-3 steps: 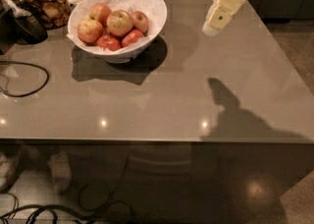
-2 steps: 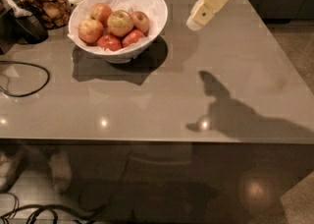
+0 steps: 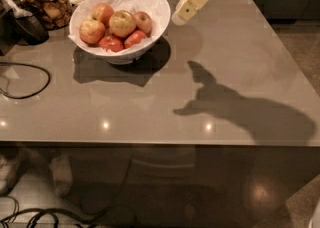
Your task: Pick apple from white bowl
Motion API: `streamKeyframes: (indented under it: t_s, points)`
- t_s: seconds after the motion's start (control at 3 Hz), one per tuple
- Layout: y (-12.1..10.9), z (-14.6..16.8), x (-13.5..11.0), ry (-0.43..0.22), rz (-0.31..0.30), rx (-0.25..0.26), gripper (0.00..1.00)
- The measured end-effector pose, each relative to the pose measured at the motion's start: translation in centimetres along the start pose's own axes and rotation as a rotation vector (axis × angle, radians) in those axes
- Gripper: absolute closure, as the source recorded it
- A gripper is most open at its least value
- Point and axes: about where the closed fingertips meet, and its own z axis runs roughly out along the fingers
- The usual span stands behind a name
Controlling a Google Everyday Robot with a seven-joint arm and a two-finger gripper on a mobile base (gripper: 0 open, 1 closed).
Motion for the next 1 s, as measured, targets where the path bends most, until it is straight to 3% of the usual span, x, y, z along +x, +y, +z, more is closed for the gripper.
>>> streamKeyframes:
  t_s: [0.33,1.0]
  points:
    - [-0.3,2.1,-1.9,-0.006,-0.022,-0.026,0.0]
    - [-0.9,6.7,-5.1,0.05,-0.093,-0.097,0.0]
